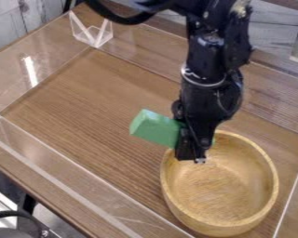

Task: Remove the green block from inside the brown bowl and put it on the table

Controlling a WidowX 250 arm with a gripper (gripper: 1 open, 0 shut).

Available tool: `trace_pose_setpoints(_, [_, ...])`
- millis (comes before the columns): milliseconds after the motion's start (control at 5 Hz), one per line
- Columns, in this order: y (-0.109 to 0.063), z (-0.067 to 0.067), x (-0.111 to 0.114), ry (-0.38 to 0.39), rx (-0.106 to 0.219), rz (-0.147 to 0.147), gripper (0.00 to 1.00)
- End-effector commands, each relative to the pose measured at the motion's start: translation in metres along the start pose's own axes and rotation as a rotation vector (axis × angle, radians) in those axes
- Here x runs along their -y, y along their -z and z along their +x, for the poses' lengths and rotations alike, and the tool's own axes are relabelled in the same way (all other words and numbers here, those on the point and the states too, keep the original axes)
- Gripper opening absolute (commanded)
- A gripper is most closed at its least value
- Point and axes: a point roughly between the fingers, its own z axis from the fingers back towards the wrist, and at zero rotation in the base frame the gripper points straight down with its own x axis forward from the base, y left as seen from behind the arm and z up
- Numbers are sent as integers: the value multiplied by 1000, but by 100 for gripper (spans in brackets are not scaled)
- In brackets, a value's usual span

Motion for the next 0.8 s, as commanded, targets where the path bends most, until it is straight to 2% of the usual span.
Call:
trace_pose_setpoints(0, [-11, 0, -6, 12, 55, 46, 0])
trace_pose_setpoints(600, [-13, -2, -7, 40, 94, 65, 0])
